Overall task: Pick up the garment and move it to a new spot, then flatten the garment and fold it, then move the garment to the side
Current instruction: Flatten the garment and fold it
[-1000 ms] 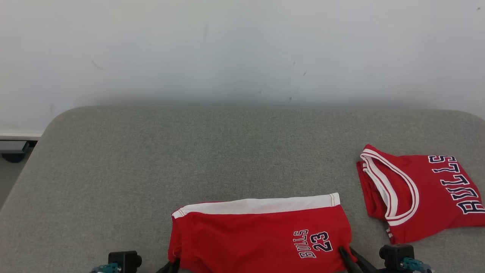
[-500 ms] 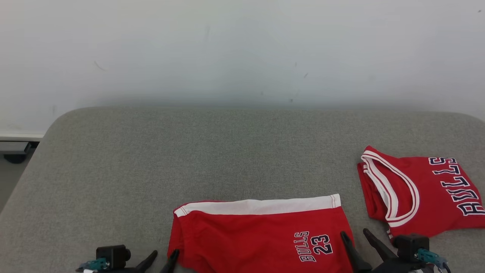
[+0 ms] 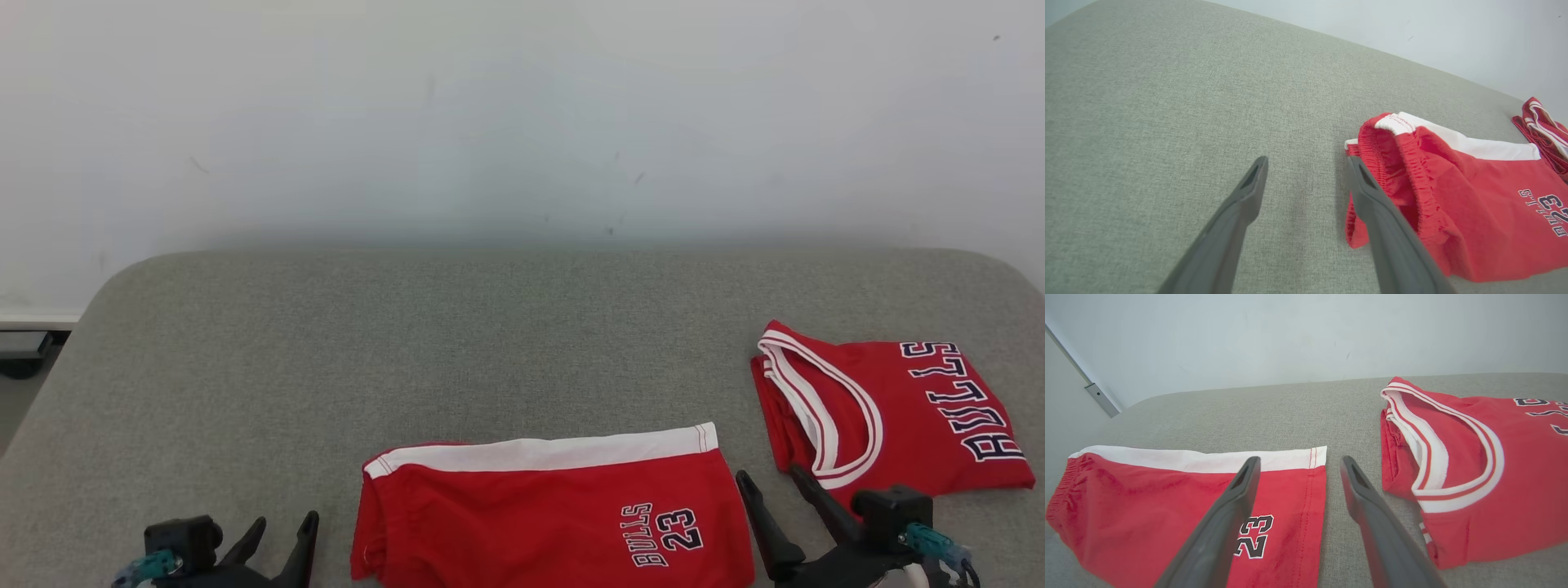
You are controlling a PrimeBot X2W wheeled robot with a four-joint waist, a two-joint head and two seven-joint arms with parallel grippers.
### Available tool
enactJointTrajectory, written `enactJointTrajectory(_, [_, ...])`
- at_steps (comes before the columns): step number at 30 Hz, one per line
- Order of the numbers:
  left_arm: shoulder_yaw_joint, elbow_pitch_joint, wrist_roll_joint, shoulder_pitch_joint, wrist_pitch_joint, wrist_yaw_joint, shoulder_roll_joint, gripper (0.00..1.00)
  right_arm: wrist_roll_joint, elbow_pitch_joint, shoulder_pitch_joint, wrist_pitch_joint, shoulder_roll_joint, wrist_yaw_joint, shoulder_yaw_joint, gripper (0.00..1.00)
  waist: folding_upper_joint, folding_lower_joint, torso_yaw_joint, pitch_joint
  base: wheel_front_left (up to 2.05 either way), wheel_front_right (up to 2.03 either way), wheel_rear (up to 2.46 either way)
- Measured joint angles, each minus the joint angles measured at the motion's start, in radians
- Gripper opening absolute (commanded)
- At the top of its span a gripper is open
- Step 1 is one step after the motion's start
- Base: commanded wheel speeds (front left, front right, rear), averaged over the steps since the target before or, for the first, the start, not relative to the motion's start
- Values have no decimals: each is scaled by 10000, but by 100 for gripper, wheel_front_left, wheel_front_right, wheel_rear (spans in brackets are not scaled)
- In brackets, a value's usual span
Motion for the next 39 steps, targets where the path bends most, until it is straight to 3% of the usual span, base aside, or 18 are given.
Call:
enactJointTrajectory(5, [541,-587,428,517,0,462,240,100,-596,-130,-10,-73,-309,-173,90,100,0,-1,-165,-16,0,0,0])
enactJointTrajectory(15, [2029,-1588,986,1403,-2,654,514,100,-953,-754,97,-171,-464,-568,-267,100,0,0,-356,36,0,0,0])
enactJointTrajectory(24, [2617,-2332,2025,1571,-13,658,420,100,-936,-445,551,-144,-194,-752,-203,100,0,0,6,155,0,0,0])
enactJointTrajectory(39, [3446,-2968,3275,1892,-13,663,-98,100,-732,1852,-1684,3049,-44,-690,407,100,0,0,778,355,0,0,0])
